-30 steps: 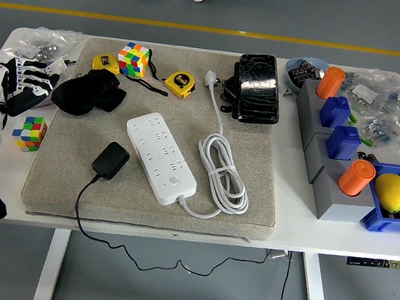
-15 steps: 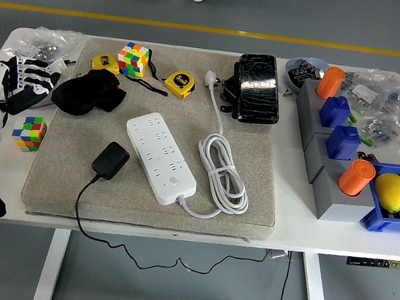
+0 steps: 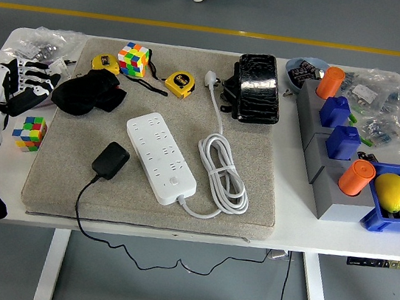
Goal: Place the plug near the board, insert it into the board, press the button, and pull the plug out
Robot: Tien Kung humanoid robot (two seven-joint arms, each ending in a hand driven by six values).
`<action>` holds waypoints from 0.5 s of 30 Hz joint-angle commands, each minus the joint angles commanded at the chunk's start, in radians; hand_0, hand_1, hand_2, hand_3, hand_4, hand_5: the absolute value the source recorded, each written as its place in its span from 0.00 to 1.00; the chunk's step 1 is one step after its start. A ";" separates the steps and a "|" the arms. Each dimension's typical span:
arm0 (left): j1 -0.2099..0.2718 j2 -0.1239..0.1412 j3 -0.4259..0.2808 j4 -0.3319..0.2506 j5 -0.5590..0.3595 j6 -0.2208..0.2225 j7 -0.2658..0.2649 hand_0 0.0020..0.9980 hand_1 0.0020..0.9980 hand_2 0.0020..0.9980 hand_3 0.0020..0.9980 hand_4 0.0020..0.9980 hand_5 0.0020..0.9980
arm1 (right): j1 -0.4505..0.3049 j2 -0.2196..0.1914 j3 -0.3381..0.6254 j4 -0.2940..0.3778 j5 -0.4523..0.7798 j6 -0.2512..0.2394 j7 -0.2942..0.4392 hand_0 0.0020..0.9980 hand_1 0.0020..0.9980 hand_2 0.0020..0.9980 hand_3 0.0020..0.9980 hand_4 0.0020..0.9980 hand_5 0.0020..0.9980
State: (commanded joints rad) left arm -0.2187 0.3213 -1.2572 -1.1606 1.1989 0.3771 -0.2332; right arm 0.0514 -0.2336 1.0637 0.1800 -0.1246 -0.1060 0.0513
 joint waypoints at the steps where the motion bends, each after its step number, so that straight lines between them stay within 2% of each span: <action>1: 0.000 -0.001 -0.001 0.000 0.000 -0.001 0.001 0.38 0.45 0.51 0.55 0.85 0.35 | -0.001 0.000 0.001 0.000 0.000 0.000 -0.001 0.49 0.59 0.54 0.51 0.83 0.37; 15: 0.009 -0.011 -0.010 -0.006 0.002 -0.005 0.008 0.38 0.43 0.51 0.55 0.85 0.35 | -0.005 0.009 0.026 0.000 0.001 -0.003 0.000 0.49 0.59 0.54 0.51 0.83 0.37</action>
State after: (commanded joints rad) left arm -0.2097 0.3100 -1.2672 -1.1664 1.2011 0.3723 -0.2247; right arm 0.0460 -0.2247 1.0893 0.1800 -0.1233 -0.1093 0.0515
